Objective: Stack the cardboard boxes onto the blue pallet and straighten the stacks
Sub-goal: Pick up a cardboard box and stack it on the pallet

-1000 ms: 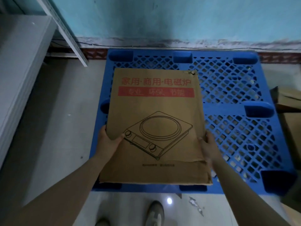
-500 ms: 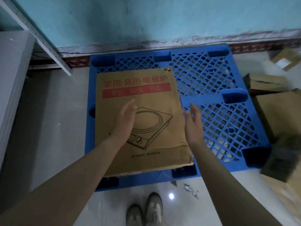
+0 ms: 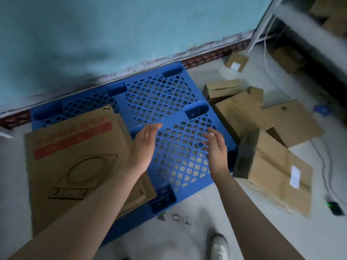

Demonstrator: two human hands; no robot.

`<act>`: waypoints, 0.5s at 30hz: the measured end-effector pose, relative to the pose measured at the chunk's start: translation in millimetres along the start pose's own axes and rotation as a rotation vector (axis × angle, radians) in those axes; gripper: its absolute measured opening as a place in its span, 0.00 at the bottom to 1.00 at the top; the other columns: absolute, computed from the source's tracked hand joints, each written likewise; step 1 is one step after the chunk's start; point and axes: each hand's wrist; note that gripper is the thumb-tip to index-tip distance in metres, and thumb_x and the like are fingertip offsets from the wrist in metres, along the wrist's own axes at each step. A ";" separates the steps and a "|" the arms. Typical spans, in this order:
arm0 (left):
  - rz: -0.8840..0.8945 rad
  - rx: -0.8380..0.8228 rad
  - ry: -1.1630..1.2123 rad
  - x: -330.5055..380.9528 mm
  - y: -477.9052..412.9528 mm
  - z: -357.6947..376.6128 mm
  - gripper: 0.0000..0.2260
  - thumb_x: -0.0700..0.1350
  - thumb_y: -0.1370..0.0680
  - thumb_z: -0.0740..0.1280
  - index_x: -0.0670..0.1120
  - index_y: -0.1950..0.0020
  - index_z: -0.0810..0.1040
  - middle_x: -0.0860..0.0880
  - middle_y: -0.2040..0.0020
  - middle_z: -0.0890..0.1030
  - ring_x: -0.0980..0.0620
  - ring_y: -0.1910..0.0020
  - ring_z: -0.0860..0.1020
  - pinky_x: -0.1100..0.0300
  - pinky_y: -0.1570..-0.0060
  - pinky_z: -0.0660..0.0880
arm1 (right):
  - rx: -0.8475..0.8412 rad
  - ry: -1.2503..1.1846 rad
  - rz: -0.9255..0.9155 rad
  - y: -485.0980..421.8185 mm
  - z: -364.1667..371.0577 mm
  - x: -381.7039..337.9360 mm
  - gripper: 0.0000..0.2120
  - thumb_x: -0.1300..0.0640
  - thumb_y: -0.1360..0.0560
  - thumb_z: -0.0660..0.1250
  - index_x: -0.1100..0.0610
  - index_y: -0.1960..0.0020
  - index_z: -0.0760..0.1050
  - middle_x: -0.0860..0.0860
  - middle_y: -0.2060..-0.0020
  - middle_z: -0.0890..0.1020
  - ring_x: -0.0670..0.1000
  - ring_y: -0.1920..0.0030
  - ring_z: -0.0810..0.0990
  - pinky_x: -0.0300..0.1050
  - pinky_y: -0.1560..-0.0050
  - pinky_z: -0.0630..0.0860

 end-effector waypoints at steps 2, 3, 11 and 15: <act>-0.017 -0.006 -0.004 15.4 -8.2 57.6 0.13 0.53 0.19 0.59 0.53 0.43 0.80 0.60 0.43 0.79 0.62 0.42 0.75 0.59 0.40 0.70 | 0.056 -0.014 0.007 -20.9 -60.1 -3.2 0.07 0.48 0.18 0.58 0.40 0.44 0.74 0.51 0.40 0.79 0.47 0.44 0.79 0.45 0.43 0.74; -0.020 -0.005 -0.003 22.4 -11.3 89.1 0.12 0.53 0.20 0.59 0.54 0.44 0.80 0.60 0.44 0.79 0.61 0.42 0.76 0.58 0.41 0.70 | 0.078 -0.008 0.006 -30.6 -91.8 -5.0 0.07 0.49 0.18 0.58 0.41 0.45 0.74 0.51 0.42 0.80 0.47 0.46 0.79 0.42 0.46 0.74; -0.120 -0.129 0.020 53.3 -20.6 352.2 0.13 0.56 0.24 0.59 0.54 0.45 0.79 0.53 0.43 0.79 0.55 0.42 0.76 0.55 0.42 0.71 | 0.241 0.024 0.105 -99.5 -325.6 -7.3 0.11 0.50 0.19 0.58 0.47 0.40 0.74 0.52 0.47 0.81 0.52 0.48 0.81 0.52 0.39 0.75; -0.099 -0.233 -0.044 46.3 -29.3 437.8 0.14 0.53 0.21 0.56 0.52 0.42 0.78 0.55 0.44 0.79 0.56 0.41 0.76 0.56 0.41 0.71 | 0.330 -0.022 0.179 -127.5 -396.9 8.0 0.10 0.52 0.18 0.57 0.49 0.40 0.74 0.55 0.47 0.80 0.53 0.50 0.80 0.56 0.37 0.73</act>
Point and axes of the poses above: each hand's wrist, its own y-axis away from the middle knuckle, its own z-axis out of the palm, x = y × z
